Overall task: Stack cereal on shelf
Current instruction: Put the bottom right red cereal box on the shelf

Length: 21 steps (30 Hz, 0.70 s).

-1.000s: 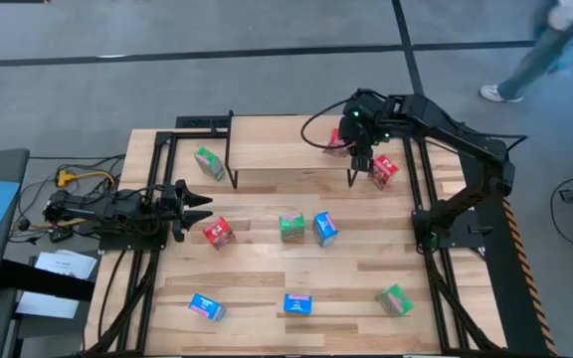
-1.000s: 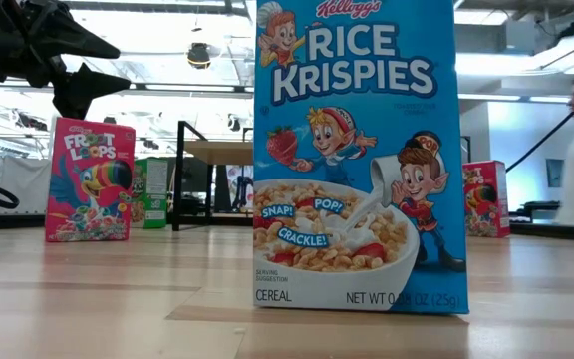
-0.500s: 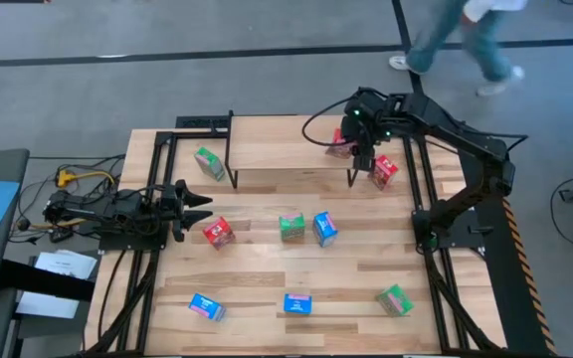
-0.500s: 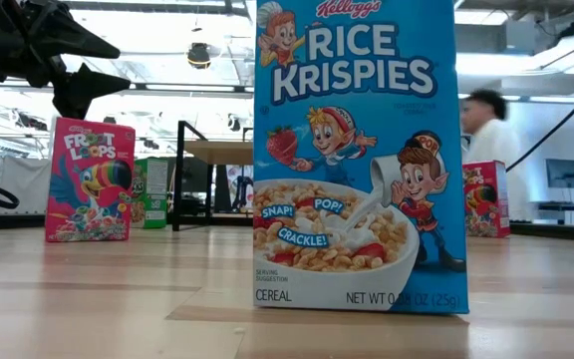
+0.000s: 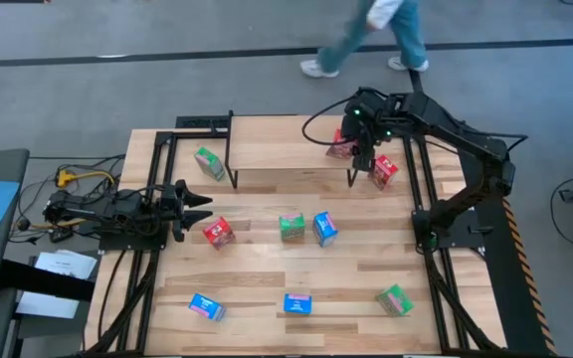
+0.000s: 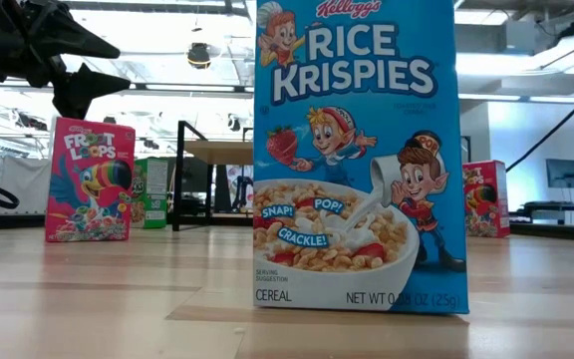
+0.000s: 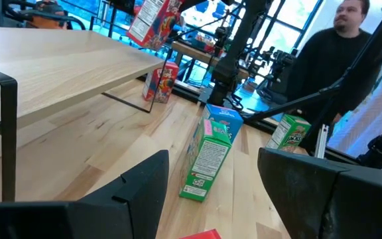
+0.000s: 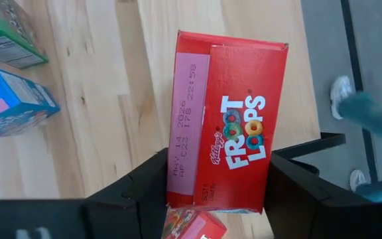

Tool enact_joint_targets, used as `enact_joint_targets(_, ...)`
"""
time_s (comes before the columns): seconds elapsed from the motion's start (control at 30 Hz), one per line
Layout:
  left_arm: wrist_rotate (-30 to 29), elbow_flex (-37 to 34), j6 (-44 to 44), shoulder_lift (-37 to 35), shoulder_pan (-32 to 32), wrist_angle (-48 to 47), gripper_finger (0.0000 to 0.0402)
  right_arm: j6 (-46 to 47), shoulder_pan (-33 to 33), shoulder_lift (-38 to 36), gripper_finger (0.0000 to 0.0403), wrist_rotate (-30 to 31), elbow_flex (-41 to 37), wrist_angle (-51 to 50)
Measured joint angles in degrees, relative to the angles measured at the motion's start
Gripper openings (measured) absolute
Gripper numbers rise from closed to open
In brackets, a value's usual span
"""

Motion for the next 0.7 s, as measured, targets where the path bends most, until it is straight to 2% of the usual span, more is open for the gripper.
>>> enact_joint_targets(0.33, 0.01, 0.0, 0.11, 0.01, 0.01, 0.0, 0.0222, 0.98, -0.48, 0.0, 0.0253, 0.82, -0.02, 0.11)
enact_joint_targets(0.57, 0.0, 0.0, 0.13, 0.0, -0.01, 0.01, 0.0222, 0.89, -0.49, 0.0, 0.0256, 1.0, -0.02, 0.52)
enact_joint_targets(0.7, 0.0, 0.0, 0.13, 0.0, 0.0, 0.01, 0.0222, 0.87, -0.49, 0.0, 0.0256, 3.65, -0.02, 0.97)
